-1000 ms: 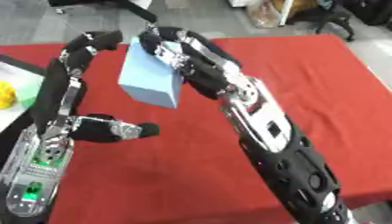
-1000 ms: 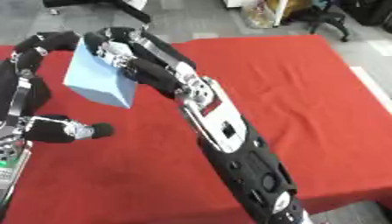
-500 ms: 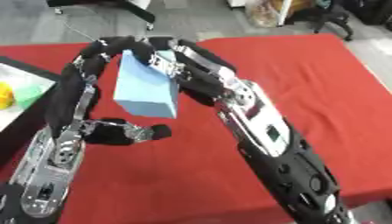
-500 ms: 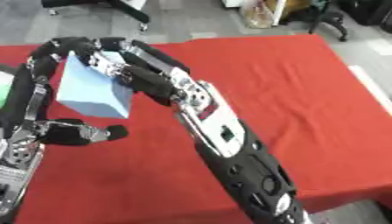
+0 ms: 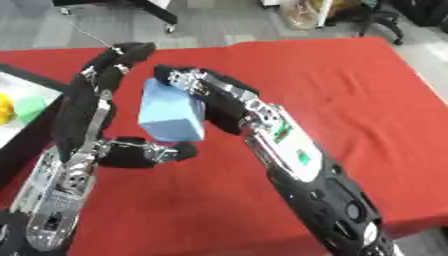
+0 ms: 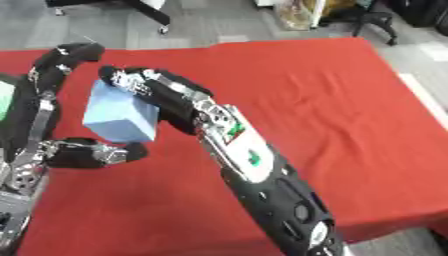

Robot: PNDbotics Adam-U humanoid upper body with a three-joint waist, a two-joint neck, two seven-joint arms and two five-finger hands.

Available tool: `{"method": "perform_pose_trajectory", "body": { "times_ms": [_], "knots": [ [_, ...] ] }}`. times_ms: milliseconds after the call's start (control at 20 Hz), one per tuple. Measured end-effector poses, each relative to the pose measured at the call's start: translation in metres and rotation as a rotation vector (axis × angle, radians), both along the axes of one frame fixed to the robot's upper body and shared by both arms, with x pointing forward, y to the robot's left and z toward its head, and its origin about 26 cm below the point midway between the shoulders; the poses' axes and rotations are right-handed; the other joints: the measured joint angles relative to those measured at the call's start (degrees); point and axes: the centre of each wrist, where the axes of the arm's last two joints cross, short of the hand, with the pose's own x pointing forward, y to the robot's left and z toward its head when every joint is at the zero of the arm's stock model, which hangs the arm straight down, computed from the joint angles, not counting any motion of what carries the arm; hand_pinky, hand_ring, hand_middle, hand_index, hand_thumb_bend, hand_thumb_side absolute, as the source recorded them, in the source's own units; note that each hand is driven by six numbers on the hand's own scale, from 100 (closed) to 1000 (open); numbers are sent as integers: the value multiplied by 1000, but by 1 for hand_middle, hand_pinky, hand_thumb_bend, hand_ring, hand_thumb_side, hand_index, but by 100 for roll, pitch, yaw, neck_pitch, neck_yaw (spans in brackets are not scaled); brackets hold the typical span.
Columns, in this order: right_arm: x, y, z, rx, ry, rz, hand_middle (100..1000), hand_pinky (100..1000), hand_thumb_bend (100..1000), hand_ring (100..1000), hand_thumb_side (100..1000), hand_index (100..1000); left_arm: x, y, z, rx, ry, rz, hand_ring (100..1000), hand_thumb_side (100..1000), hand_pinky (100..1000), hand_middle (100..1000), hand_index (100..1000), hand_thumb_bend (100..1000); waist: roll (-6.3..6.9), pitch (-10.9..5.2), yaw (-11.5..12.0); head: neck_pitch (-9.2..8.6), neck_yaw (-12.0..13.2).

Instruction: Pick up the objects with one hand, pass them to the other hand, and then place them into the box on the other side of the table.

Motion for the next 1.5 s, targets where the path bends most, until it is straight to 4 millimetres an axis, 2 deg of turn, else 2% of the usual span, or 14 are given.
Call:
{"method": "perform_pose_trajectory", "body": {
  "times_ms": [550,1100,1500],
  "knots": [
    [5,-1,-8,12,129,-17,354,654,100,256,771,396,3,2,-17,37,18,31,701,481,748,716,877,833,-4,0,0,0,-132],
    [5,-2,-9,10,161,-8,348,641,100,251,778,389,6,1,-17,88,-51,62,661,340,742,654,829,775,-7,-1,-25,0,-163],
    [4,-3,-9,1,170,-9,347,637,100,251,778,388,8,0,-19,102,-114,109,620,243,722,600,778,659,-7,-1,-36,0,-164]
  ]
}}
